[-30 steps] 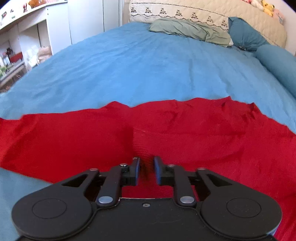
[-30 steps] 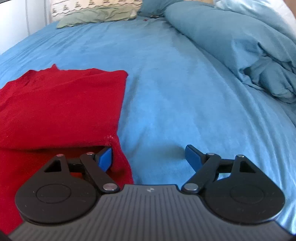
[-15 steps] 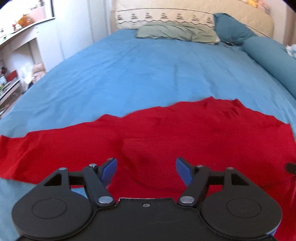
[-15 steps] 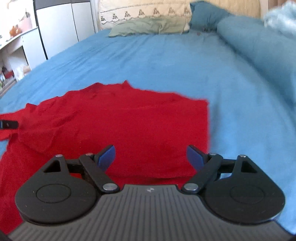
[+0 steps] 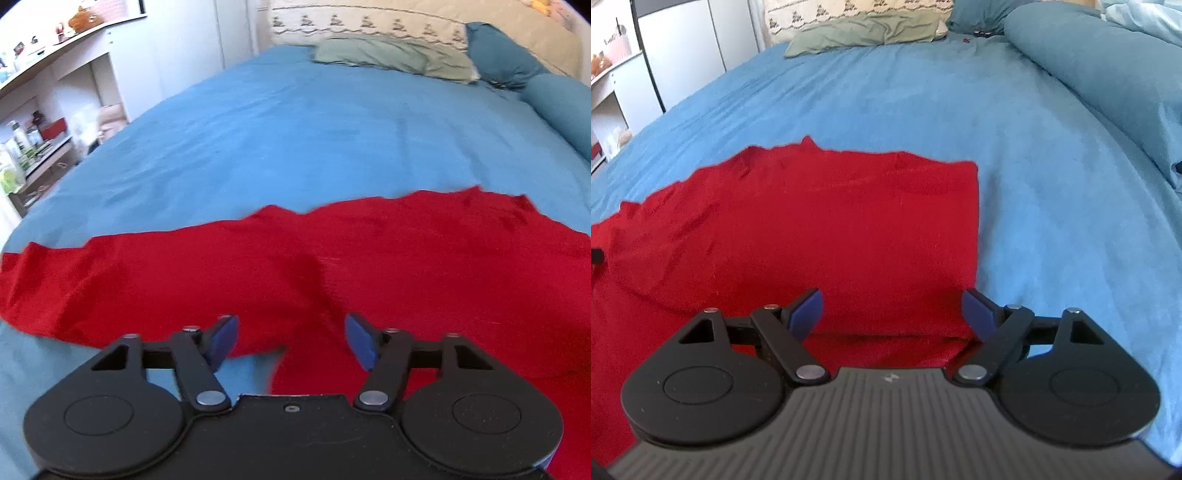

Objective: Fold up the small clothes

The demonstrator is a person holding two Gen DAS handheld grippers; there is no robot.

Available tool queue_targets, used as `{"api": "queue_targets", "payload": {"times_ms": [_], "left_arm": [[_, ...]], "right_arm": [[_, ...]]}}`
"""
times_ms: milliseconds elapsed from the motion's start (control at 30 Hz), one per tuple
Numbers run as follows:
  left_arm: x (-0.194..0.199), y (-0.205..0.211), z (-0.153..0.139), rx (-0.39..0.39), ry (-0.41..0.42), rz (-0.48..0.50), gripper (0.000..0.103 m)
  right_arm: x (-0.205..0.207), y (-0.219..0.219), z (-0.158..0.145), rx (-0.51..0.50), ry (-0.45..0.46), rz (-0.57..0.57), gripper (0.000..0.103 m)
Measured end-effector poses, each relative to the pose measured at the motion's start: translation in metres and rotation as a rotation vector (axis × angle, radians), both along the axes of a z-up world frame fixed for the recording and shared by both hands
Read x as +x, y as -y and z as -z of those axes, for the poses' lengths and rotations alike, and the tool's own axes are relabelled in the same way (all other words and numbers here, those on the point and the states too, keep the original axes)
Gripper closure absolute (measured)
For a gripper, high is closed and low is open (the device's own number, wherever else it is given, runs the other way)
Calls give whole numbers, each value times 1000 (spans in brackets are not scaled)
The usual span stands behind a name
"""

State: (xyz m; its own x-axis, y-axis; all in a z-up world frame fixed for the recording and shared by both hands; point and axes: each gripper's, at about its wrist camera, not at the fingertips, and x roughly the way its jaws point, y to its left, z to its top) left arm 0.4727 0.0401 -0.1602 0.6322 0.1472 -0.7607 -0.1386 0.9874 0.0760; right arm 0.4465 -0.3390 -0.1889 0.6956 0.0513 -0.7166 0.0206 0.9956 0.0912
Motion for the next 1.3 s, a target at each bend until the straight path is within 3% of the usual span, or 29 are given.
{"api": "queue_targets", "payload": {"times_ms": [33,133,267,367,533,567,600,633,900,1067,1167,1233,1300], "left_arm": [[3,-3,1,4,-2,6,56],[9,0,4,36,-5,79,71],[10,19,9,81,-15,210,72],[9,27,15,107,-31,245,72],[17,25,23,97,-47,239,76],[18,26,23,92,-46,244,81],[20,27,23,79,-50,254,96],[19,28,23,84,-52,258,99],[-4,10,2,95,-43,142,100],[-7,-1,22,67,-110,92,98],[-14,-8,14,38,-85,63,88],[-21,-14,6,21,-71,41,59],[-29,-22,-4,5,-51,20,44]], "right_arm": [[-1,0,-1,8,4,4,5],[-1,-5,-3,17,11,8,5],[3,-10,1,29,5,19,5],[5,-12,3,37,2,30,5],[7,-15,4,35,3,33,5],[7,-16,4,33,2,33,5],[8,-16,4,31,2,32,5],[8,-16,4,30,2,32,5],[6,-15,3,24,4,39,5],[10,-14,13,18,-24,44,4],[12,-13,16,15,-32,46,5],[11,-16,10,8,-23,45,4],[7,-20,-1,19,-2,41,4]]}}
